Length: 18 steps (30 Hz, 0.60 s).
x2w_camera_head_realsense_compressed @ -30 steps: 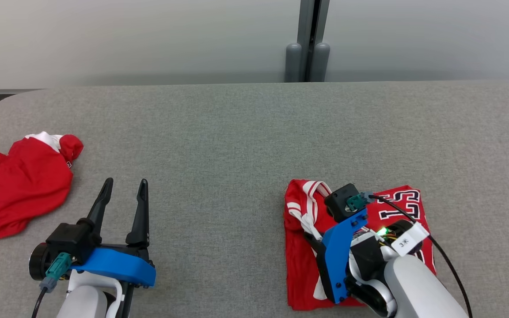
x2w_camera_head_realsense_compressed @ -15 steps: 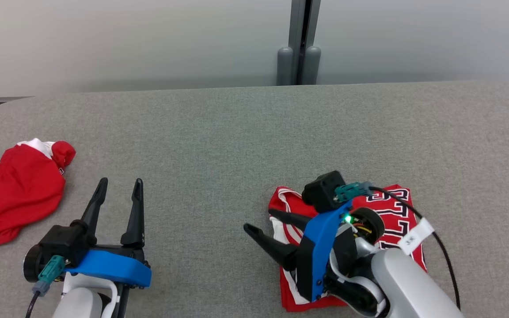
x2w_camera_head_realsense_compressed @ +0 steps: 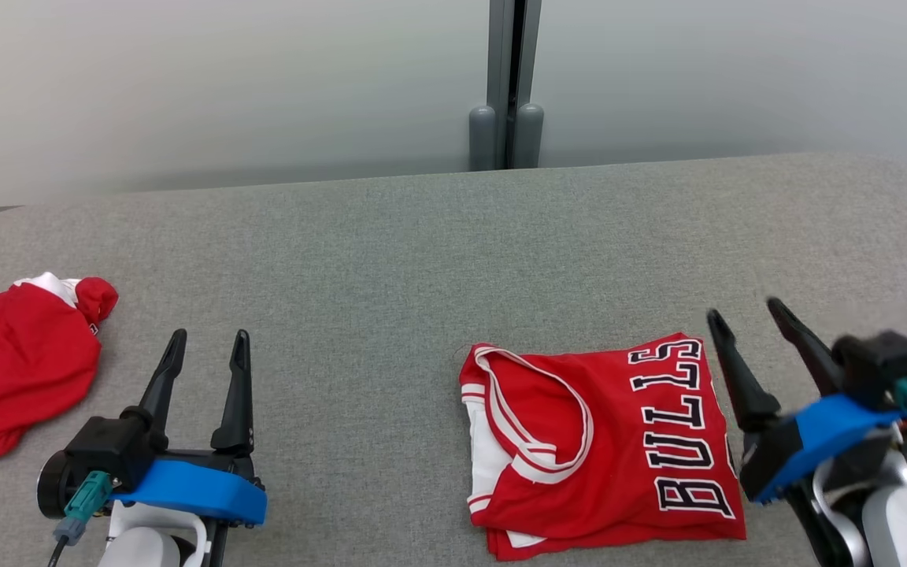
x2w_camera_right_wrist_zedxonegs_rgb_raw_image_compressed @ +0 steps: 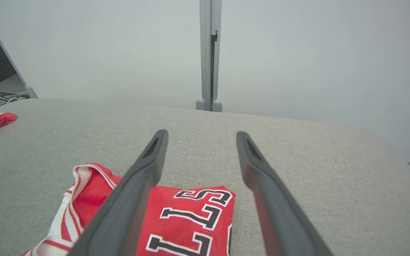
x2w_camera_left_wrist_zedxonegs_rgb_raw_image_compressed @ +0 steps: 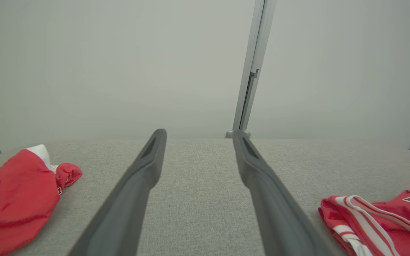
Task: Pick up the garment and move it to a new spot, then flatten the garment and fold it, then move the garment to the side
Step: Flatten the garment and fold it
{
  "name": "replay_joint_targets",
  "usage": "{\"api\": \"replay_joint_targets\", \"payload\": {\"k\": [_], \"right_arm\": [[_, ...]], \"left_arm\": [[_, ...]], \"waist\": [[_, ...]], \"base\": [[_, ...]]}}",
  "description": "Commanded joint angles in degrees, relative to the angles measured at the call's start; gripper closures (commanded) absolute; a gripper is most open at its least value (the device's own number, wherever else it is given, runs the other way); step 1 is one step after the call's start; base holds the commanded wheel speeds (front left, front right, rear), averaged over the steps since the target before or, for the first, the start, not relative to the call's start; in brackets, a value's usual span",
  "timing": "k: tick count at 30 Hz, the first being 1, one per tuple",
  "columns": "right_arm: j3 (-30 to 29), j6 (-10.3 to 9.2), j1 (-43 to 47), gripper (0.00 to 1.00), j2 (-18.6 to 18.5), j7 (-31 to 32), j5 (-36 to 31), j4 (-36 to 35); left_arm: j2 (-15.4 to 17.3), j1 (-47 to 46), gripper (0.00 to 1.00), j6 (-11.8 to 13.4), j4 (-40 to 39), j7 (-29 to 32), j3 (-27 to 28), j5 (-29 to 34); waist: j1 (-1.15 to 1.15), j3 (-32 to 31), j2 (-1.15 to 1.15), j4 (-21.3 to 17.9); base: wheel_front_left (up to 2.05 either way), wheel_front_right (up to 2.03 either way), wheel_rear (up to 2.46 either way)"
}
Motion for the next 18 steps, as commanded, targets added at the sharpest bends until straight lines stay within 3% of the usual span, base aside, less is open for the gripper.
{"api": "replay_joint_targets", "payload": {"k": [1,7,8,9,10,18], "right_arm": [[-1.53,0.01,2.45,0.0,0.57,-2.81,-2.15,1.03],[-2.3,0.01,6.86,0.0,3.75,-9.65,-6.58,7.09],[-1.55,0.01,7.05,0.25,4.24,-10.08,-6.97,8.44],[-0.97,0.01,6.93,0.94,4.59,-10.42,-7.45,9.7],[0.13,0.01,6.57,1.0,4.88,-10.43,-8.08,11.22],[10.81,0.01,0.4,1.0,6.52,-9.26,-10.09,23.56]], "left_arm": [[0.03,0.35,0.0,-0.41,-0.11,-0.26,0.55,0.14],[0.12,0.73,0.0,-0.42,-0.18,-0.26,0.7,0.19],[0.22,0.68,0.0,-0.43,-0.13,-0.26,0.72,0.15],[0.29,0.56,0.0,-0.43,-0.06,-0.26,0.7,0.1],[0.3,0.4,0.0,-0.44,0.03,-0.26,0.6,0.07],[0.48,-0.56,0.0,-0.46,0.61,-0.26,-0.27,-0.33]], "waist": [[0.0,-0.16,0.0,-0.02],[0.0,-0.09,0.0,0.33],[0.0,0.0,0.0,0.42],[0.0,0.07,0.0,0.52],[0.0,0.12,0.0,0.63],[0.0,0.33,0.0,1.46]], "base": [[0.0,0.0,0.0],[0.0,0.0,0.0],[0.0,0.0,0.0],[0.0,0.0,0.0],[0.0,0.0,0.0],[0.0,0.0,0.0]]}}
